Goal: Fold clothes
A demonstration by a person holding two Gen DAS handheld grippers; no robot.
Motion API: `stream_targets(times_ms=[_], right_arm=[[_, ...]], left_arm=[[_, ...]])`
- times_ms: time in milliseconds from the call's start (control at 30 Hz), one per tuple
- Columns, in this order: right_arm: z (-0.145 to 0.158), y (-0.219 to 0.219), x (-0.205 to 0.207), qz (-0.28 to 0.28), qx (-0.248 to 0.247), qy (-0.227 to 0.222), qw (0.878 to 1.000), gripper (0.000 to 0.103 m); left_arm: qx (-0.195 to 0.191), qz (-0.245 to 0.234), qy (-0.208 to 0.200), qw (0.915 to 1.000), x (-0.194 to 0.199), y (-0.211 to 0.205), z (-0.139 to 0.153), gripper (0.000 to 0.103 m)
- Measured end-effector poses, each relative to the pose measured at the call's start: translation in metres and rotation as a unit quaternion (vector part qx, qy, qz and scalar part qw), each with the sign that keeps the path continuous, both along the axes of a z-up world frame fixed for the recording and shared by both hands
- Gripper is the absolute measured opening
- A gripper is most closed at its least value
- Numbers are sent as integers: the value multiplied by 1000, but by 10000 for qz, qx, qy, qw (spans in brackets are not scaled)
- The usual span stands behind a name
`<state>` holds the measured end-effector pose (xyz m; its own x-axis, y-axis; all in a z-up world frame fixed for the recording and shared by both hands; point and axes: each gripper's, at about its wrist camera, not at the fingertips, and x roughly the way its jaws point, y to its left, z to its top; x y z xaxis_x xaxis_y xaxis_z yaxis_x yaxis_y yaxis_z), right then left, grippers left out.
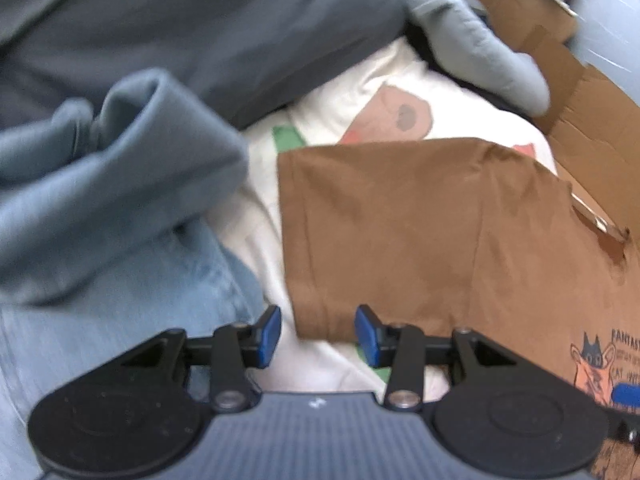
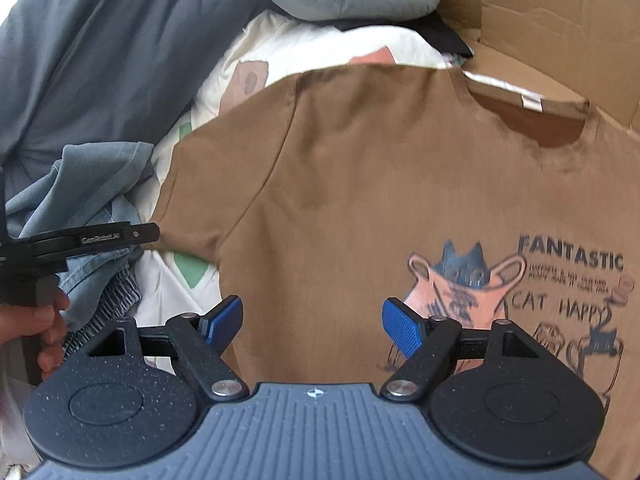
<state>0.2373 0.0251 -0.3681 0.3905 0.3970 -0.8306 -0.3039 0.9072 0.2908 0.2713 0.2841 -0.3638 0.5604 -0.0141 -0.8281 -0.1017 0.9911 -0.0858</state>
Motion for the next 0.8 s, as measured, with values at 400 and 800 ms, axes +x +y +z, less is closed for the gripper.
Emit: stream_targets(times_ms=[400,800], right_arm=[[-9,6,-6,44,-55,92,9999,82],[-12,4,1,-14,-69,122,9999,82]], left_arm=[[-245,392,-228,9987,-5,0,-21,9],[216,304,-181,9991,3,11,-16,8]])
